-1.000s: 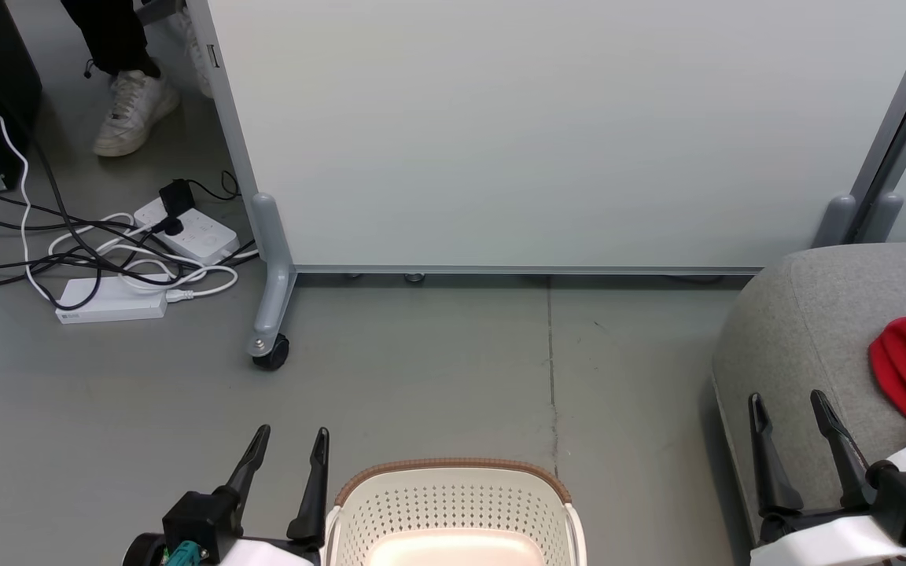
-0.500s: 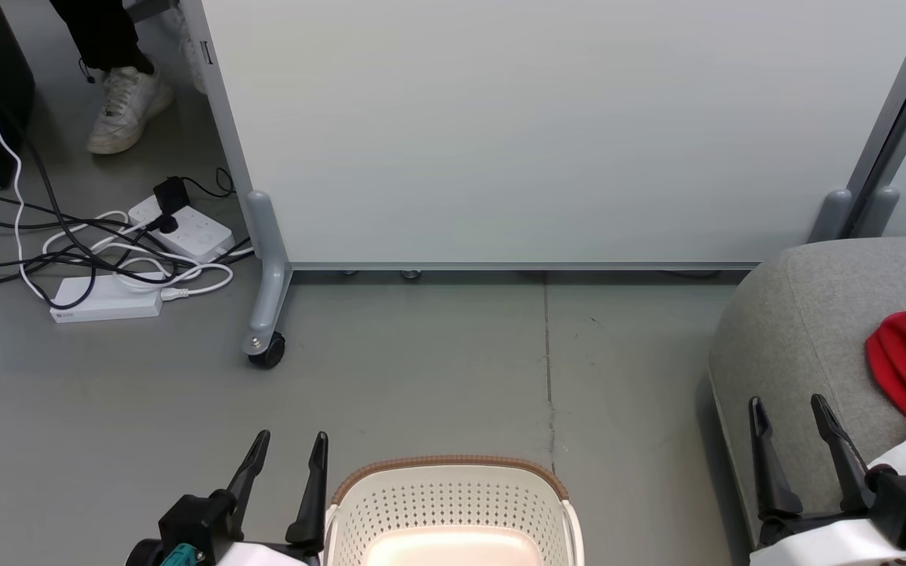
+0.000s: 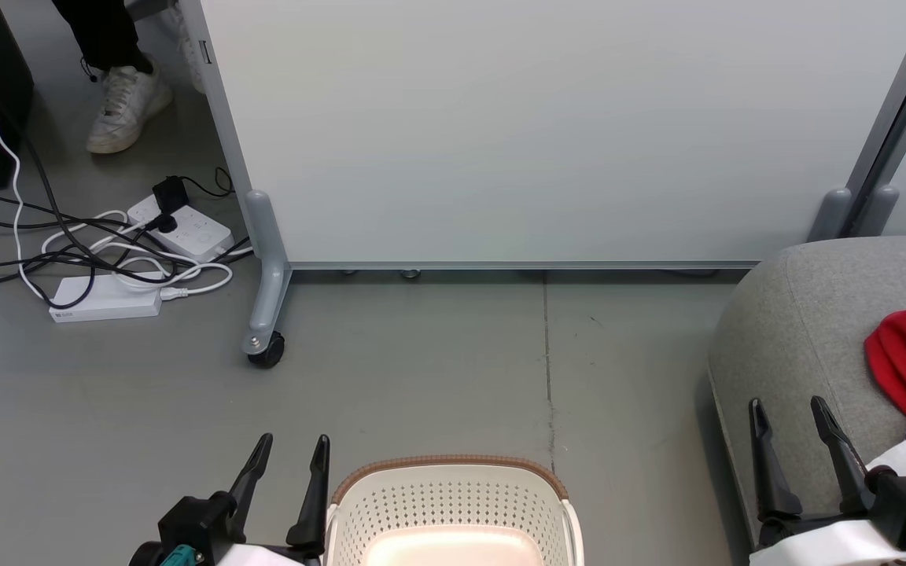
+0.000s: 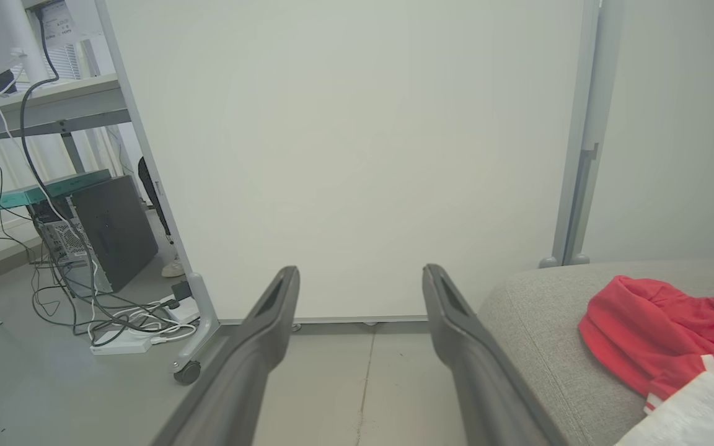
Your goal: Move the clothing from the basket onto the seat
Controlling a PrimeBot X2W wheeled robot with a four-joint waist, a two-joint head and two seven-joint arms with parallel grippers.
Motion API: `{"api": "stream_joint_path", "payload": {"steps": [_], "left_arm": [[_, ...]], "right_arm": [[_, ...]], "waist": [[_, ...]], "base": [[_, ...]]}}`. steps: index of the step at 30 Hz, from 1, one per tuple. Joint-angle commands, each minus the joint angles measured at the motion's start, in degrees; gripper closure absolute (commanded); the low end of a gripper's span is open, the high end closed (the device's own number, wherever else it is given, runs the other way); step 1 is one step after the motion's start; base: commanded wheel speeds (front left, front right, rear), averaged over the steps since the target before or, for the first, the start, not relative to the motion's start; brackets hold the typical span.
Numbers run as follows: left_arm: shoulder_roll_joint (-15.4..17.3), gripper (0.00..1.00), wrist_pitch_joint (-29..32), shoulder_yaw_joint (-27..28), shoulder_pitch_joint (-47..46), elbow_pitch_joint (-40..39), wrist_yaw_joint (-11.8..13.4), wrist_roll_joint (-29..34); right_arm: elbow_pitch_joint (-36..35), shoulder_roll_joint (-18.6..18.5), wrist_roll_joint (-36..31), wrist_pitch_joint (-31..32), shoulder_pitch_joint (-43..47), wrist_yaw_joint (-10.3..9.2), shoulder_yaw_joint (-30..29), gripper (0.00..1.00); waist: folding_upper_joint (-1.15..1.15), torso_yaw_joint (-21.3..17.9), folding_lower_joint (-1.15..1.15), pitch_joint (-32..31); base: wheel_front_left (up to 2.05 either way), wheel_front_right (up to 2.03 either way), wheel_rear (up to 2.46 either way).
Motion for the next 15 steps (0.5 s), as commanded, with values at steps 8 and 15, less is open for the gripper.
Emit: {"api": "stream_joint_path", "payload": {"steps": [8,15], "left_arm": [[0.2,0.00,-0.2,0.0,-0.4,-0.1,0.3,-0.3],[0.2,0.00,-0.2,0.0,-0.6,0.4,0.3,-0.9]], "right_arm": [[0.2,0.1,0.2,-0.3,0.1,0.01,-0.1,0.00],[0.2,0.1,0.1,-0.3,0.0,0.01,-0.2,0.00]], "waist": [[0.00,-0.1,0.00,0.0],[0.00,0.0,0.00,0.1]], "base": [[0.00,0.00,0.00],[0.00,0.00,0.00]]}}
